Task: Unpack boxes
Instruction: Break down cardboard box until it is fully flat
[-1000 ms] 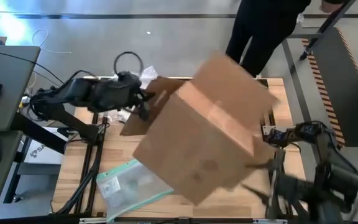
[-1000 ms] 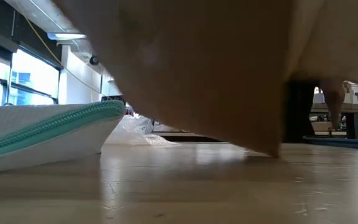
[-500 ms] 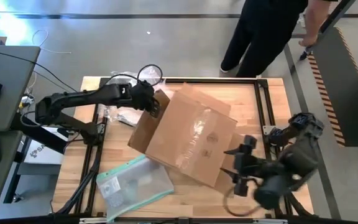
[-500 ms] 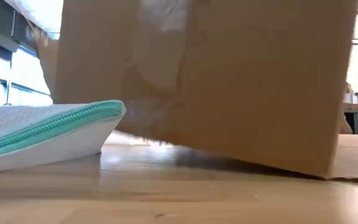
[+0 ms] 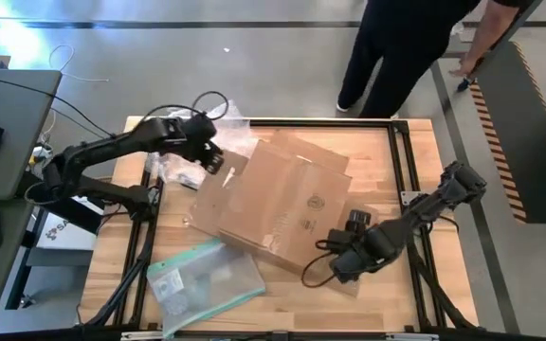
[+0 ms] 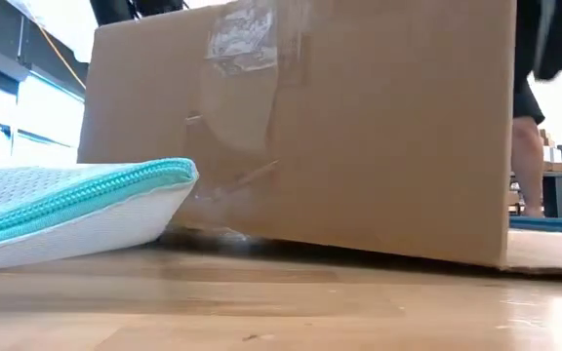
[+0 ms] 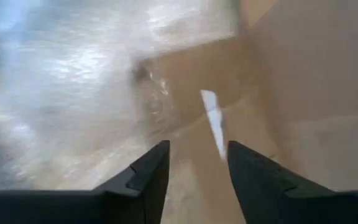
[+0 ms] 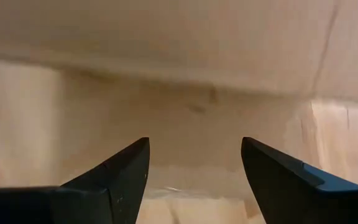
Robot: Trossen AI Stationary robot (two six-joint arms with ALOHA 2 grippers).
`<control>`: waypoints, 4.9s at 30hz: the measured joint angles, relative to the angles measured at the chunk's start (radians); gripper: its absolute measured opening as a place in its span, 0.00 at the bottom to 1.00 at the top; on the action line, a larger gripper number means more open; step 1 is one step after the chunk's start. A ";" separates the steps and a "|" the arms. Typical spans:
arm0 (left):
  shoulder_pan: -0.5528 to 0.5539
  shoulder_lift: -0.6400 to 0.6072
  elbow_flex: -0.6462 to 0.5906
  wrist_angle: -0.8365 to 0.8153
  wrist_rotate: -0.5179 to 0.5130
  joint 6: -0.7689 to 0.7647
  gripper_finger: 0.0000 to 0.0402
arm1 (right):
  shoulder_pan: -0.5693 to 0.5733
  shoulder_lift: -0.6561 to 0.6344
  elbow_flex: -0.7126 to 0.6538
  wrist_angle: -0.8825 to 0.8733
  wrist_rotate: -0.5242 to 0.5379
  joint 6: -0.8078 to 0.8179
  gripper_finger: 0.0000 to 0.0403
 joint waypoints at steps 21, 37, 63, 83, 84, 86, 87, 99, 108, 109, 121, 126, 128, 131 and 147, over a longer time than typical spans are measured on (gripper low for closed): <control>-0.570 -0.070 -0.476 0.941 -0.101 -0.403 0.19 | -0.149 -0.215 -0.270 0.037 0.217 0.077 0.59; -0.613 0.007 -0.219 0.388 -0.071 -0.135 0.08 | -0.150 -0.503 -0.169 0.023 0.573 0.066 0.59; -0.185 0.501 -0.254 -0.102 -0.107 0.390 0.23 | -0.011 -0.206 -0.173 0.398 0.478 -0.263 0.59; -0.235 0.549 -0.222 -0.133 0.081 0.833 0.52 | -0.011 -0.203 -0.173 0.397 0.464 -0.245 0.59; -0.252 0.546 -0.215 -0.171 0.063 0.831 0.51 | -0.011 -0.203 -0.173 0.398 0.464 -0.245 0.59; -0.277 0.539 -0.195 -0.199 -0.001 0.790 0.51 | -0.011 -0.202 -0.173 0.398 0.463 -0.248 0.59; -0.285 0.534 -0.186 -0.207 -0.021 0.769 0.51 | -0.011 -0.203 -0.173 0.398 0.463 -0.249 0.59; -0.169 0.476 -0.213 -0.055 -0.143 0.887 0.54 | -0.011 -0.203 -0.173 0.396 0.481 -0.245 0.59; -0.084 0.475 -0.284 0.074 -0.135 0.959 0.56 | -0.010 -0.203 -0.173 0.394 0.463 -0.244 0.59; -0.084 0.476 -0.296 0.095 -0.130 0.964 0.56 | -0.010 -0.203 -0.173 0.394 0.463 -0.244 0.59; -0.171 0.471 -0.305 -0.058 0.103 0.627 0.28 | 0.035 -0.203 -0.173 0.399 0.513 -0.205 0.59; -0.290 0.388 -0.192 -0.245 0.136 0.360 0.28 | 0.130 -0.198 -0.173 0.408 0.548 -0.220 0.59; -0.363 0.322 -0.145 -0.293 0.156 0.230 0.28 | 0.157 -0.196 -0.200 0.487 0.542 -0.243 0.59; -0.470 0.197 -0.066 -0.249 0.157 0.019 0.28 | 0.183 -0.193 -0.275 0.710 0.513 -0.340 0.59; -0.960 0.119 -0.144 1.311 -0.655 0.014 0.28 | -0.007 -0.030 -0.425 1.828 0.510 -1.144 0.59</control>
